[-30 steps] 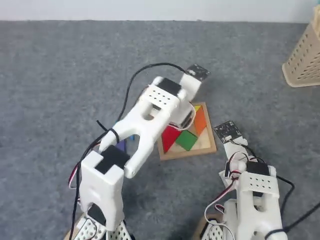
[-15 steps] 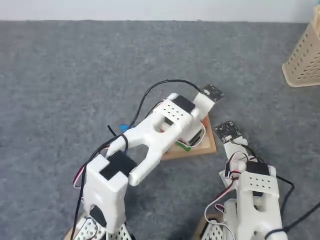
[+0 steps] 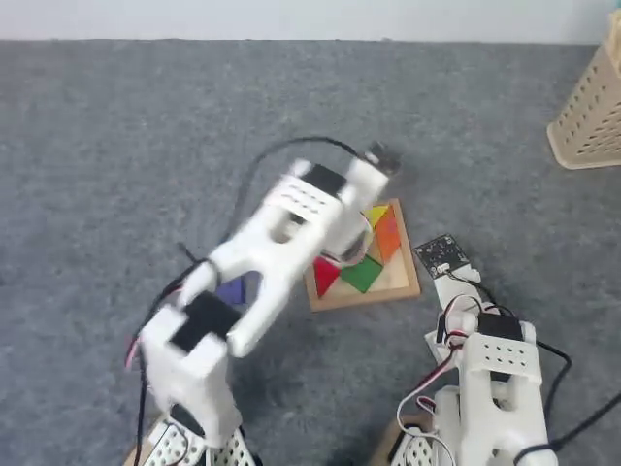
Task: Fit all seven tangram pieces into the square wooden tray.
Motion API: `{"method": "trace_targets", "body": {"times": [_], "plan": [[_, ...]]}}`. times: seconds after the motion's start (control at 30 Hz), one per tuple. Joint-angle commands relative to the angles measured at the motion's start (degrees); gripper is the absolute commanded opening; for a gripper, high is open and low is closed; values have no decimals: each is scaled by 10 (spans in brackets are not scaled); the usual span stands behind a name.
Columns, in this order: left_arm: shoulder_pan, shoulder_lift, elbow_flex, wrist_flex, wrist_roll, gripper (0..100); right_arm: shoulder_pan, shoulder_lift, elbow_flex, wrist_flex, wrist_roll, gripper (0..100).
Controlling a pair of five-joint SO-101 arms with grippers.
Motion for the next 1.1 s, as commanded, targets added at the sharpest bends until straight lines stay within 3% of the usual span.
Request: {"method": "trace_targets", "body": {"times": [0.0,0.17,0.4,0.63,0.87,1.07], "plan": [[-69,-144,4,26,-33,111,8,-7,-1,-6,9,6],[-178,-204,102,21,-203,117,8,-7,-1,-6,9,6],[-275,-124,142,3,-447,196,7,-7,-1,-6,9,6],[-259,-49,113,-69,-541,195,8,-7,-1,-6,8,6],[-215,-36,116,-125,-546,198,8,-7,-1,-6,8,6],[-208,-27,121,-124,-582,199,8,-7,0,-6,8,6]]}}
